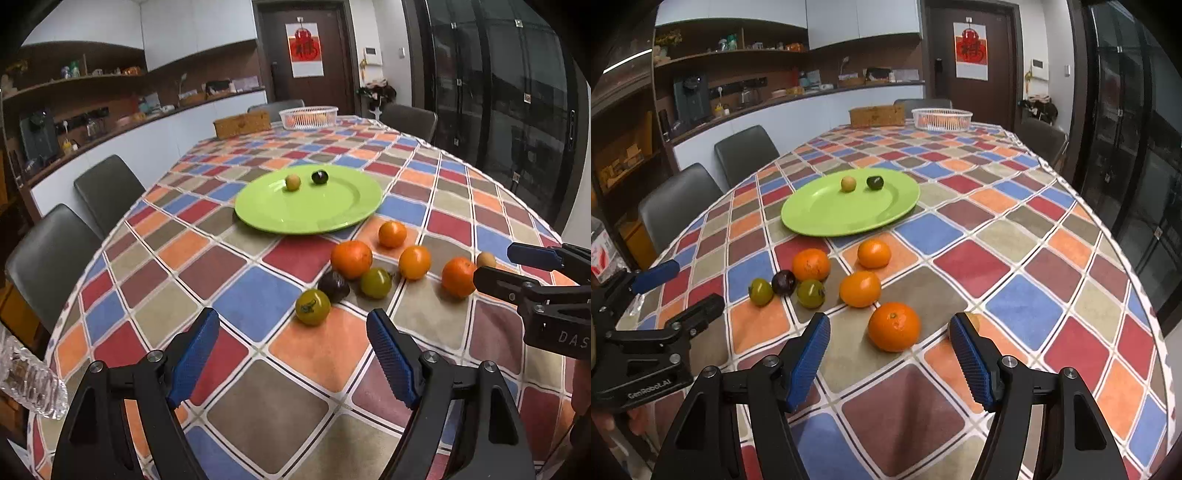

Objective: Organize fruits
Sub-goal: 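Withdraw both tools from the plate back toward the remaining fruits, then grasp the green-yellow fruit with the left tool while the right tool grasps the large orange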

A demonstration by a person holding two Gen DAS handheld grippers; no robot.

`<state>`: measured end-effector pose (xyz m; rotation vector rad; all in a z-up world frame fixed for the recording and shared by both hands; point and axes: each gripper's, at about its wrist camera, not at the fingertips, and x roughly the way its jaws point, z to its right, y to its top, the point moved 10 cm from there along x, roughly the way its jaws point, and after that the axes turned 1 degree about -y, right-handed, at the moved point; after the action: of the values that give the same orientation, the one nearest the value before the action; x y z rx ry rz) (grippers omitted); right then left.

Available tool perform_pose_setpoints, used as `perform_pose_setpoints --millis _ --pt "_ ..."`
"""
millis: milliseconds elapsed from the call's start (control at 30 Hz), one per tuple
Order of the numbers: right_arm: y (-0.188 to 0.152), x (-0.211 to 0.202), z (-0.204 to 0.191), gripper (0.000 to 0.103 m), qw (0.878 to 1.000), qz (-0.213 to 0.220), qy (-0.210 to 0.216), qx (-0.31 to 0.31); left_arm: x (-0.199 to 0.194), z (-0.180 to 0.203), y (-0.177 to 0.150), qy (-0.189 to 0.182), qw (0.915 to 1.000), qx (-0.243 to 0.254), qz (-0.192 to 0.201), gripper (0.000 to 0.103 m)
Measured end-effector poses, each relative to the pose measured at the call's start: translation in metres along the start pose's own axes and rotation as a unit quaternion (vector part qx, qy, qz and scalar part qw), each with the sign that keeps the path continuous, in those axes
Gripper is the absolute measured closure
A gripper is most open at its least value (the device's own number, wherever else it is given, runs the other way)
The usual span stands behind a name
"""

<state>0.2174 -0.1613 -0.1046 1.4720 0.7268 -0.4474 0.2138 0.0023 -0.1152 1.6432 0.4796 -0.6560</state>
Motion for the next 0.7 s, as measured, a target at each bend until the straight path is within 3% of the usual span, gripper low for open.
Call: perform_pose_setpoints --millis 233,433,700 --pt "-0.010 0.020 0.002 0.036 1.000 -0.028 0.007 0.011 0.023 0.006 -0.008 -0.023 0.9993 0.001 -0.029 0.031" --pt "-0.013 0.032 0.002 0.042 0.999 -0.043 0.013 0.018 0.040 0.011 -0.010 -0.044 0.9978 -0.001 -0.049 0.037" --pt "-0.015 0.045 0.002 0.051 0.998 -0.060 0.020 0.028 0.052 0.010 -0.007 -0.054 0.9968 -0.009 -0.058 0.052"
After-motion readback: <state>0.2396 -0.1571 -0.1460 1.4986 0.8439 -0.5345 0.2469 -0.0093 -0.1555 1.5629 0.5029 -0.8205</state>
